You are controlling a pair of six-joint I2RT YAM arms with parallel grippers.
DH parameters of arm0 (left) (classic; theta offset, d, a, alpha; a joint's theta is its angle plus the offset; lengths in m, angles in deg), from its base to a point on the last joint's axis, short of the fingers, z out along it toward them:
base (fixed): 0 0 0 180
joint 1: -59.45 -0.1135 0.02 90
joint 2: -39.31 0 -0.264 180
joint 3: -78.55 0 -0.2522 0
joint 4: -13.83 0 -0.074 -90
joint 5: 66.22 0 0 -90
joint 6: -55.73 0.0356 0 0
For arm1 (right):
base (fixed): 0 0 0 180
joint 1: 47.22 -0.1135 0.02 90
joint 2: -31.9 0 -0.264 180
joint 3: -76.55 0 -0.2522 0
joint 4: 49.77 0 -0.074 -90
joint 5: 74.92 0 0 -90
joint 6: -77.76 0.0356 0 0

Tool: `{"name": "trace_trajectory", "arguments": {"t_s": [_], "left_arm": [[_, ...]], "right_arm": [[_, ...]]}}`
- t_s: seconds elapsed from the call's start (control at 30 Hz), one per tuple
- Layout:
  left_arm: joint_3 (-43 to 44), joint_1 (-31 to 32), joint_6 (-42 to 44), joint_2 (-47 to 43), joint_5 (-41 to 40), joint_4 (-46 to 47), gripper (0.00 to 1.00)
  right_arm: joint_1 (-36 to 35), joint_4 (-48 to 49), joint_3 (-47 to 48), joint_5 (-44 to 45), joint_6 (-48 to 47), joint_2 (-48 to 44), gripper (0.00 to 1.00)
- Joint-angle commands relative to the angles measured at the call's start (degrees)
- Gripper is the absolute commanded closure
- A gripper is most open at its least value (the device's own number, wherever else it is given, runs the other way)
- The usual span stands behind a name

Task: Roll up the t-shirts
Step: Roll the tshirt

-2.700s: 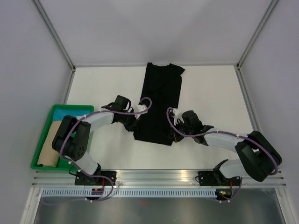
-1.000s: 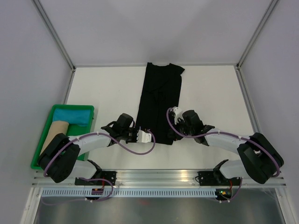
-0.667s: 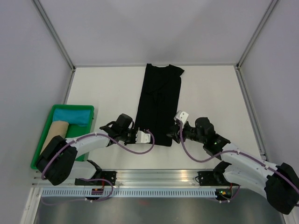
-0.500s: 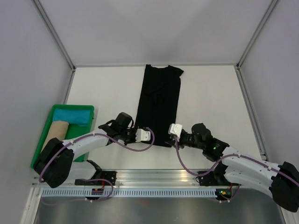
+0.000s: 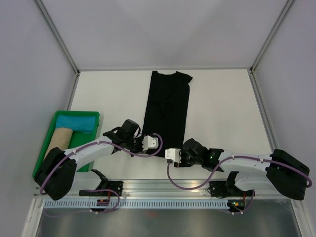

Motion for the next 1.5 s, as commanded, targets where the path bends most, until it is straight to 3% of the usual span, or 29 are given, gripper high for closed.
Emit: {"name": "trace_trajectory", "arguments": {"t_s": [0.0,0.13,0.23,0.27,0.37,0.53,0.63,0.93,1.13,1.33,1.47], "left_arm": [[1.2,-0.1,-2.4,-1.4,3.5,-1.0,0.98],[1.1,-0.5,-2.9,-1.2,3.3,-1.0,0.98],[1.2,-1.2,-3.3,-1.1,4.3,-1.4,0.98],[1.3,-1.3,-3.4,-1.1,4.8,-2.9,0.98],[3.4,-1.6,-3.0,-0.8,6.9,-7.3,0.98],[8.7,-5.2,-1.8,2.1,14.5,-19.9,0.98],[11.5,-5.9,3.2,3.7,18.1,-28.0,0.98],[19.1,-10.9,9.8,12.4,12.3,-34.8,0.98],[30.1,-11.3,-1.5,28.9,11.5,-40.1,0.94],[28.5,-12.1,-1.4,26.5,13.3,-35.2,0.93],[27.5,-12.5,-2.3,26.0,10.4,-30.1,0.84]], "right_arm": [[-0.3,0.4,2.5,3.6,-1.4,2.5,0.49],[-0.3,0.4,2.8,2.7,-2.9,2.2,0.54],[-0.3,-0.1,3.2,0.5,-3.9,1.4,0.72],[-0.3,-1.6,3.5,-0.4,-3.8,1.4,0.86],[0.0,-5.9,5.5,-3.1,-3.6,1.2,1.00],[2.7,-14.7,9.3,-10.5,-3.6,0.4,1.00],[6.2,-18.1,10.8,-14.2,-2.0,1.1,0.99],[12.5,-11.4,11.8,-17.3,6.0,4.3,1.00],[14.6,-11.4,13.5,-17.0,6.8,8.2,1.00],[15.6,-11.1,14.4,-15.4,8.2,11.2,0.99],[17.1,-9.8,13.9,-14.1,10.1,9.9,0.91]]}}
